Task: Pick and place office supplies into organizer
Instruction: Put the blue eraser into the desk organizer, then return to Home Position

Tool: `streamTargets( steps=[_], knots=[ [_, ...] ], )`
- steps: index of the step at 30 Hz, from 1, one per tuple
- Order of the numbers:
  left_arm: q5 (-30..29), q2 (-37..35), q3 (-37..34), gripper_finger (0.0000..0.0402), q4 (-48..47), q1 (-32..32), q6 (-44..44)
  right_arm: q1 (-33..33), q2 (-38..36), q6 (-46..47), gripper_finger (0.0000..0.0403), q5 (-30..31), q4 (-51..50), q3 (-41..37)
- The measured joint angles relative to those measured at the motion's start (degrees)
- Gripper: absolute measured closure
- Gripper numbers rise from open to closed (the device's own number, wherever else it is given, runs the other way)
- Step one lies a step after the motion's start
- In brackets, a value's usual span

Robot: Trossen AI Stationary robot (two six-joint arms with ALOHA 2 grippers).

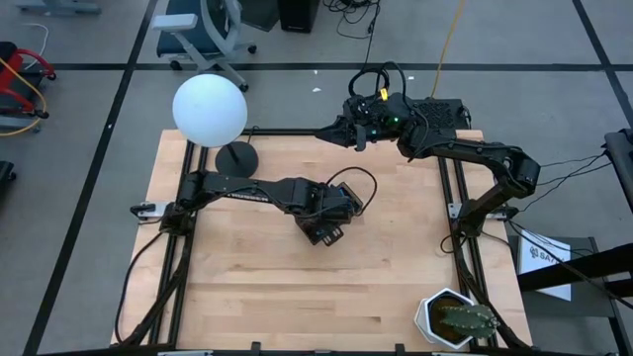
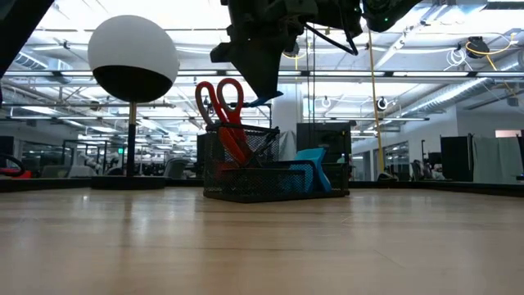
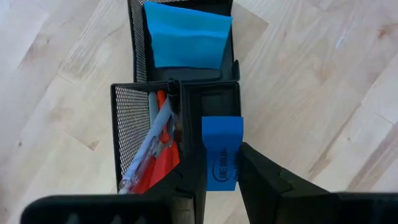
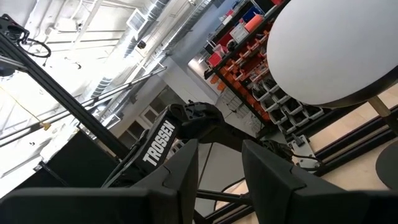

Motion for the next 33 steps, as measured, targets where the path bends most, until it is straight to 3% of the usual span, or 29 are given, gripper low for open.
streamTargets(
  steps=[4,16,33],
  knots=[
    [1.16,0.0,0.0,0.0312,0.01,0.04,1.13,0.01,0.0,0.0,0.0287,0.0,-0.01,0.0],
    [0.53,0.0,0.0,0.0235,0.02,0.04,0.34,0.0,0.0,0.0,0.0287,-0.02,0.0,0.0],
    [-0.5,-2.04,-0.04,0.0231,-3.44,-2.21,2.76,0.01,0.0,0.0,0.0287,0.0,0.01,0.0]
  ],
)
